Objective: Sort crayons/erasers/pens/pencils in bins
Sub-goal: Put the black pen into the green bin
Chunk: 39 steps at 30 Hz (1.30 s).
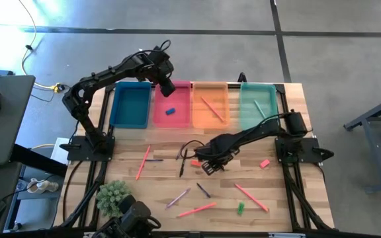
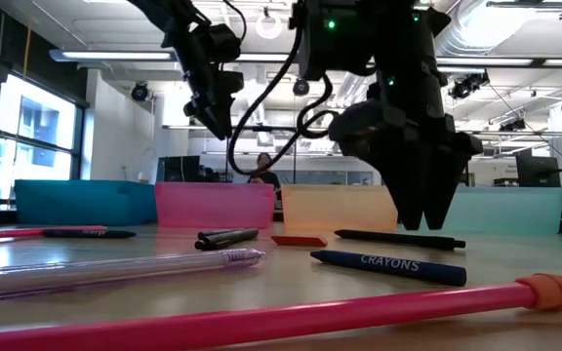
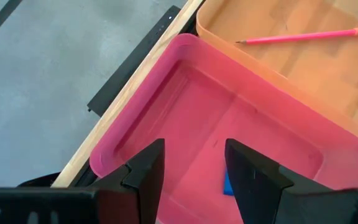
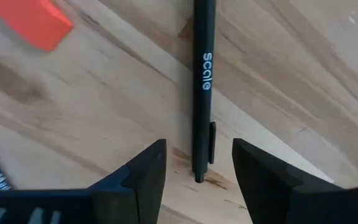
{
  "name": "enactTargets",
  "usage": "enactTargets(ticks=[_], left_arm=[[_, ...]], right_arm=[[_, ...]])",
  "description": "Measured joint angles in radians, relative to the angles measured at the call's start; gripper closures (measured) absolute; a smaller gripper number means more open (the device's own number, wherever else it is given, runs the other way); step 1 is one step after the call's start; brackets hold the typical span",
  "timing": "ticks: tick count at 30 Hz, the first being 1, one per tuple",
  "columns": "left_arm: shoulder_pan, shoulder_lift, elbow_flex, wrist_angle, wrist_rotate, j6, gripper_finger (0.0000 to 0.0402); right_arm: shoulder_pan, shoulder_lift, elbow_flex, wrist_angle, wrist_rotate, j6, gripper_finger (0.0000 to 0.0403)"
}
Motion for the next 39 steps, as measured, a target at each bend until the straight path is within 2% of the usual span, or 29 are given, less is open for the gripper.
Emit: enactTargets(ticks=[9, 20, 27, 39], left_arm=[[0.0, 0.0, 0.0, -0.003, 0.0, 0.0, 0.0245], [0.0, 0.0, 0.0, -0.027, 0.0, 0.0, 0.0245], [0.0, 0.0, -0.001, -0.031, 0.0, 0.0, 0.0245], [-0.002, 0.0, -0.001, -0.032, 0.0, 0.0, 0.0245]], right_arm=[[-0.001, 0.051, 0.004, 0.0, -0.021, -0.006, 0.0233], [-0.001, 0.054, 0.003, -0.005, -0.033, -0.009, 0.033], [-0.001, 0.046, 0.001, -0.019, -0.047, -0.035, 0.0373], [0.0, -0.021, -0.003, -0.038, -0.053, -0.047, 0.0378]])
